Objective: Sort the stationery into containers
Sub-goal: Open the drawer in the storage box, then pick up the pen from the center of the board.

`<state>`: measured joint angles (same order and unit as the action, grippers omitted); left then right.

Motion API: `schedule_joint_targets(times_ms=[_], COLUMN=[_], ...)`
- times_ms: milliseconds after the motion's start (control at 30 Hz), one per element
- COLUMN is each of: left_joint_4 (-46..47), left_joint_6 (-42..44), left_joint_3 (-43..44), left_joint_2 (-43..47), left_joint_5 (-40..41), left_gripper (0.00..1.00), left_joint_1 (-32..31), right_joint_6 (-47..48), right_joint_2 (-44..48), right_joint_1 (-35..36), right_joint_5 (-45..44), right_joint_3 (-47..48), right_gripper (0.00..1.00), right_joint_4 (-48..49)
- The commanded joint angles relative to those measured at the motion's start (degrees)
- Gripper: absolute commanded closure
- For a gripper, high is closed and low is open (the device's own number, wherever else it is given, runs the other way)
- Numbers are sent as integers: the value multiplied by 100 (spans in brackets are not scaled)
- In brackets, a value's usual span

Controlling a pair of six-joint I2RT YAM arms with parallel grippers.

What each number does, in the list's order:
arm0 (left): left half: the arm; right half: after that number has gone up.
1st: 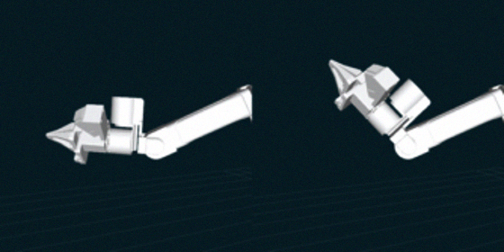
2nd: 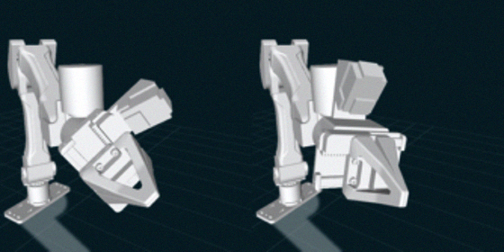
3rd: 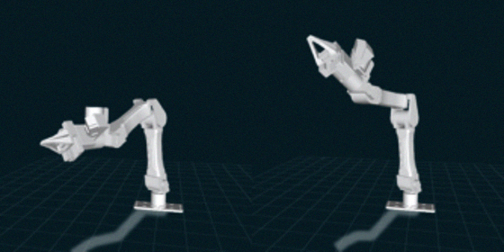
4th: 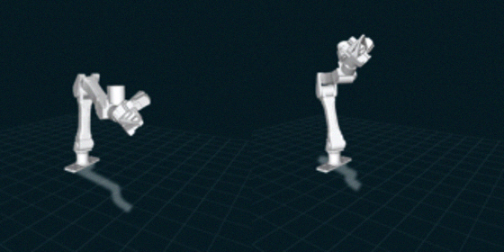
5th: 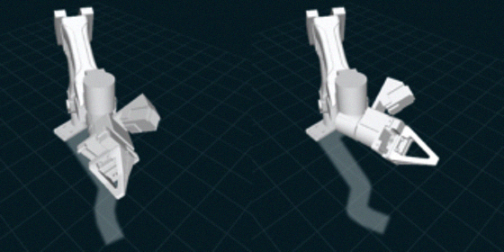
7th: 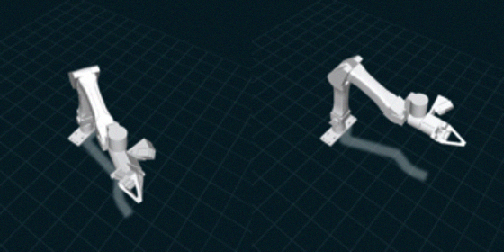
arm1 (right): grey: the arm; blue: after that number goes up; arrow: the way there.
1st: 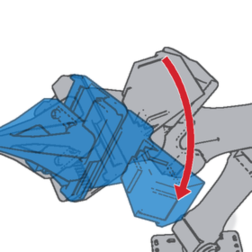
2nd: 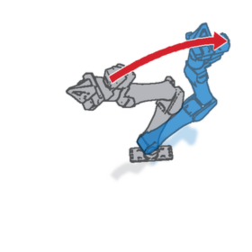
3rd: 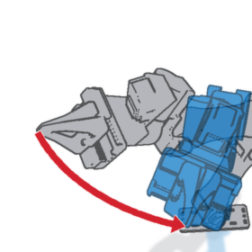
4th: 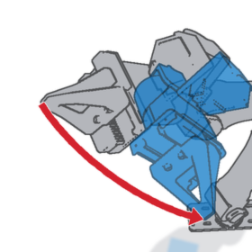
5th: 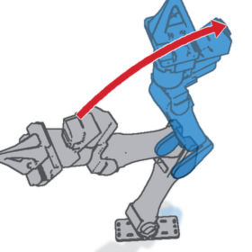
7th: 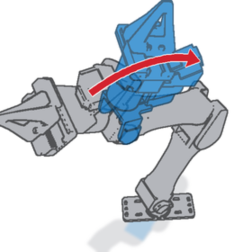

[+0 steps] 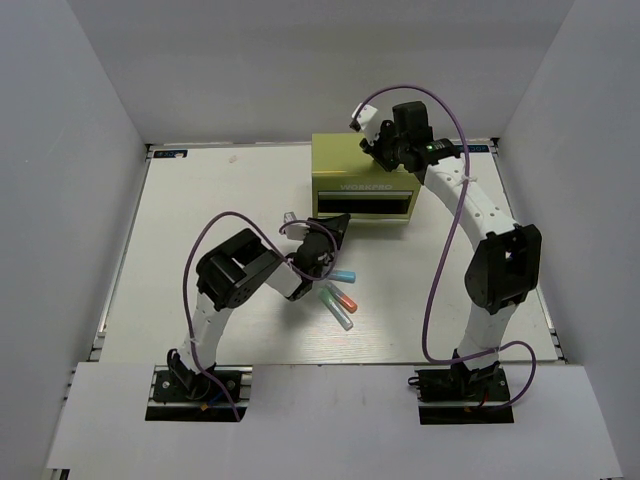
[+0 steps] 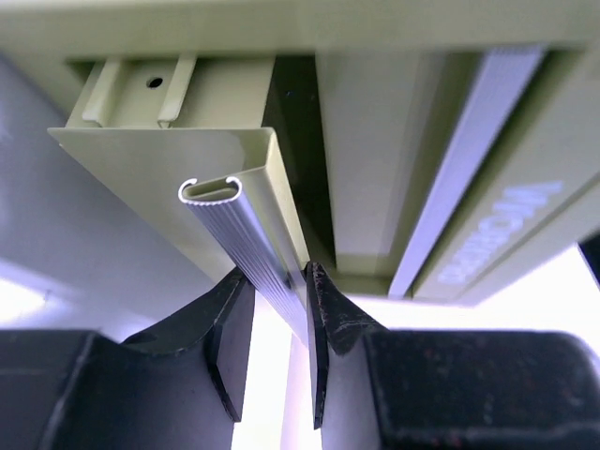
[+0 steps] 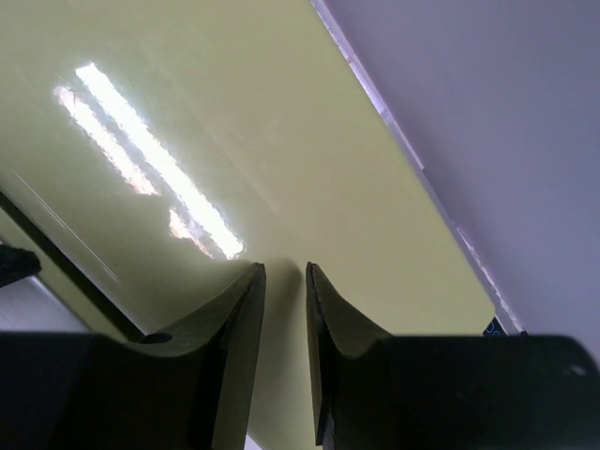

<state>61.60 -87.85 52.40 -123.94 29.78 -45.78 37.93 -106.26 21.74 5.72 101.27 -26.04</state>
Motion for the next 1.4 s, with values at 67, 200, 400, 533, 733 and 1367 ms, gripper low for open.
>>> schedule_joint_targets(times_ms=[67,200,400,533,733,1367], left_joint_4=[-78,-26,-280,-325,-166,-6921], left_joint_6=[392,445,549,952,1884,2661], left_joint_3=[-554,-723,-828,-828,-828,-3042], left_joint_2=[642,828,1107,1441,2031,8357], left_joint_5=[116,116,116,-147,-735,-1169], left_gripper=[88,86,29,15,12,1], left_joint_1=[-80,-142,-37,-36,-98,-151], right_joint_6=[-23,-23,-31,-58,-58,1244], right_joint_2=[-229,-211,104,561,1659,2910], right_joint_1=[-20,-21,-38,-38,-47,663], right_joint_5=[-123,-106,122,254,640,3228], right_joint_3=[59,59,15,-221,-1160,-3983], right_gripper=[69,67,48,43,43,49], right_joint_4=[-639,-665,-771,-779,-692,-1158])
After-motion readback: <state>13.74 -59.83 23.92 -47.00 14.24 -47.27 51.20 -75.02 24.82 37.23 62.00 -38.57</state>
